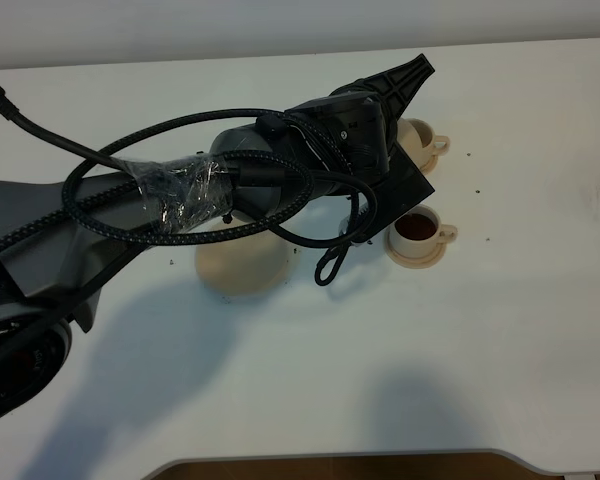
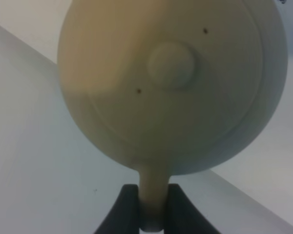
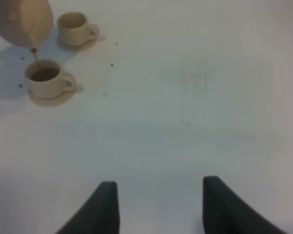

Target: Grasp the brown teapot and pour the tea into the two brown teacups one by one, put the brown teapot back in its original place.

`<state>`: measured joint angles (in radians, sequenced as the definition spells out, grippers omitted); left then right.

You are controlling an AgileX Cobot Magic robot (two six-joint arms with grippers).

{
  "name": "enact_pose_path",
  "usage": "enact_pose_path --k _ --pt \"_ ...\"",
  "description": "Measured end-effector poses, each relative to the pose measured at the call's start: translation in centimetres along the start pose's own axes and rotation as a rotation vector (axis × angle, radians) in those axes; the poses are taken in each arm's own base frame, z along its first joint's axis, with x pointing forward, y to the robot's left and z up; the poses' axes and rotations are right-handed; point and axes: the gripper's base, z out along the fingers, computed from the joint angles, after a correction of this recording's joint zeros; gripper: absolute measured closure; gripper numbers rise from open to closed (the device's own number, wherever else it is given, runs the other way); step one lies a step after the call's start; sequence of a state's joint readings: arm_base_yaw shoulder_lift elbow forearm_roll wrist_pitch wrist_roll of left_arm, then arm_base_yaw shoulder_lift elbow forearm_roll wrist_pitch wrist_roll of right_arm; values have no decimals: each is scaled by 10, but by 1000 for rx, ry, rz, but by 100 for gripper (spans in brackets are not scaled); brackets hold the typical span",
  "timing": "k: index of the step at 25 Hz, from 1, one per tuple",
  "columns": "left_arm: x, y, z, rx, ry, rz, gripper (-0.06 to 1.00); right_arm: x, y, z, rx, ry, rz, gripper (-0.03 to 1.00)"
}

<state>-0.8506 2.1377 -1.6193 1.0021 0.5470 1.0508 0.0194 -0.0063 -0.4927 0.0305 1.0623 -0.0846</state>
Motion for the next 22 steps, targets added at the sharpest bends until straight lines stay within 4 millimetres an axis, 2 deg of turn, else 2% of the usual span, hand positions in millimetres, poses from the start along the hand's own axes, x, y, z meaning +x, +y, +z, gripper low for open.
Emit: enact_pose_path --k 9,22 --pt "0 0 0 0 -3 -1 83 0 0 0 0 0 0 55" --pt "-4 -13 -1 140 -32 -123 83 0 0 0 0 0 0 55"
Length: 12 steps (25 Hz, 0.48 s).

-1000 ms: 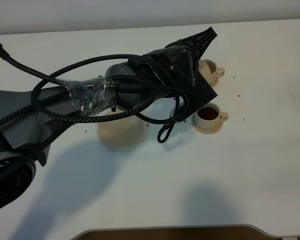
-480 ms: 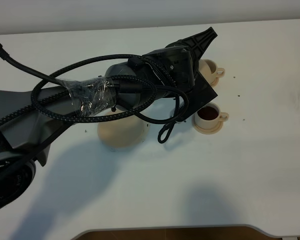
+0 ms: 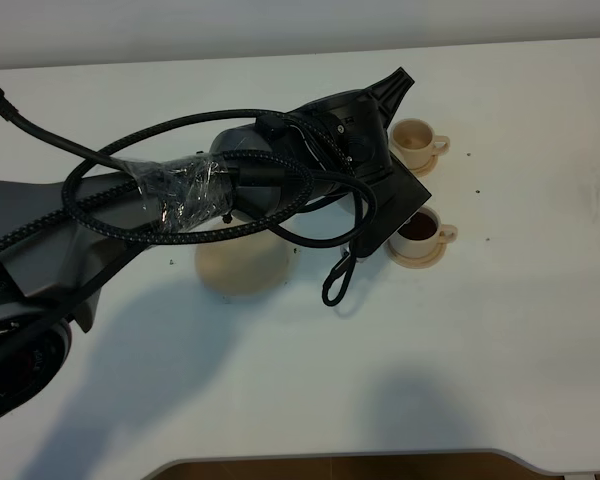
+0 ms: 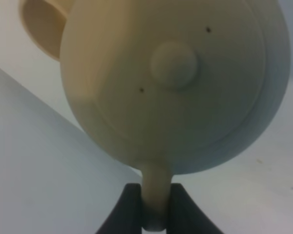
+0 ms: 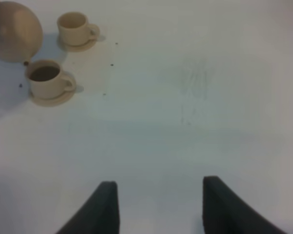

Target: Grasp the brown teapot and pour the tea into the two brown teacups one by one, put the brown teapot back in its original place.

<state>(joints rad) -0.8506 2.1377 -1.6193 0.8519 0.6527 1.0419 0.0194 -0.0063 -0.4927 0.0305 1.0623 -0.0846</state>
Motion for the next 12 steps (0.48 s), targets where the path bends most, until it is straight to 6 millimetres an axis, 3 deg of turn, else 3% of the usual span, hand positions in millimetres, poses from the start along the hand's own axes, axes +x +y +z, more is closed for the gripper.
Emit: enact_pose_path --k 12 --pt "8 0 -10 18 -8 -222 83 0 0 0 0 0 0 55"
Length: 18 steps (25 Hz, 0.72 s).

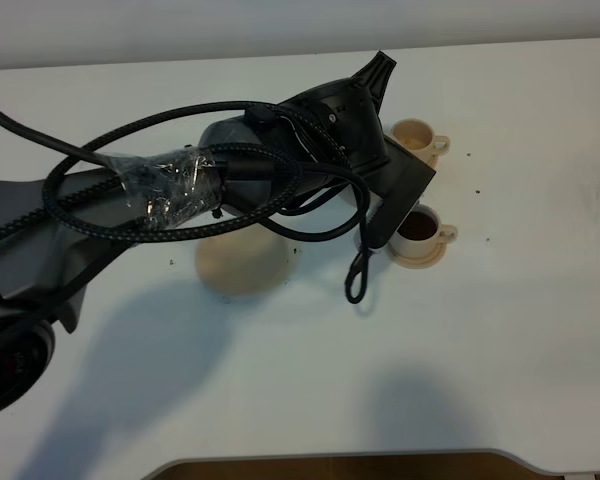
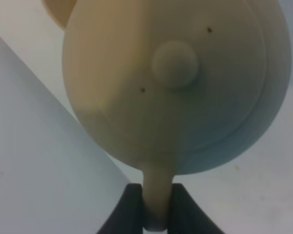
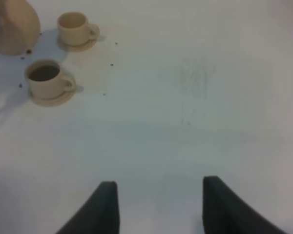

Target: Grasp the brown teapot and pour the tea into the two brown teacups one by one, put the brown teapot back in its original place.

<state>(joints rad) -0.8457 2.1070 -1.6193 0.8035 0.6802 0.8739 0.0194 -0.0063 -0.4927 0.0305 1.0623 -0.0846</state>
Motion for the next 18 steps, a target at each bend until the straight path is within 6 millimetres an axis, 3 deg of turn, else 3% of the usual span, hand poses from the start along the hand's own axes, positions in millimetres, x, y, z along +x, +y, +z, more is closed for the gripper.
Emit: enact_pose_path --k 11,18 --pt "10 -4 -38 167 -96 -403 83 0 0 0 0 0 0 55" --pt "18 -25 -38 461 -50 -749 83 0 0 0 0 0 0 55"
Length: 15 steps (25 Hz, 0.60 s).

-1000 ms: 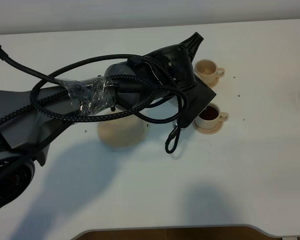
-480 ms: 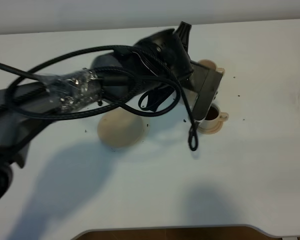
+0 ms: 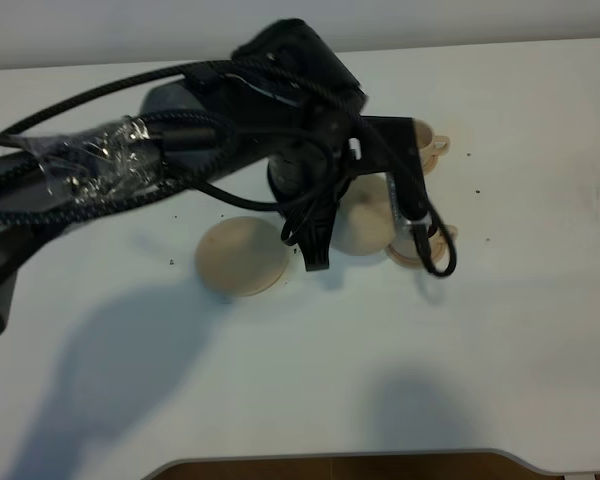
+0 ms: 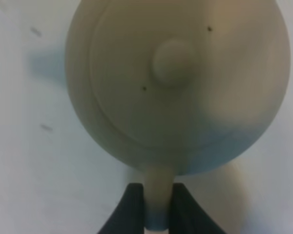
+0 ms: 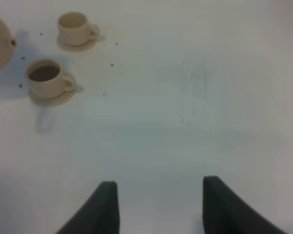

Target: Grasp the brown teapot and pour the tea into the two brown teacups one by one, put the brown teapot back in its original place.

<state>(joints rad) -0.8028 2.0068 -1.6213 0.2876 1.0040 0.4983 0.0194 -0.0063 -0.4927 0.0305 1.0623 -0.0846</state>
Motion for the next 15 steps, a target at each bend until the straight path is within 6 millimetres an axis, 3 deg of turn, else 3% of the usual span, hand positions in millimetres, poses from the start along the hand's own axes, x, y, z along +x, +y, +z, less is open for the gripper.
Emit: enact_pose_path --k 5,10,15 --pt "15 0 12 133 22 -162 83 0 0 0 0 0 0 55" --pt "27 -8 36 159 26 -195 83 0 0 0 0 0 0 55" --pt "34 6 35 96 -16 -200 83 0 0 0 0 0 0 55"
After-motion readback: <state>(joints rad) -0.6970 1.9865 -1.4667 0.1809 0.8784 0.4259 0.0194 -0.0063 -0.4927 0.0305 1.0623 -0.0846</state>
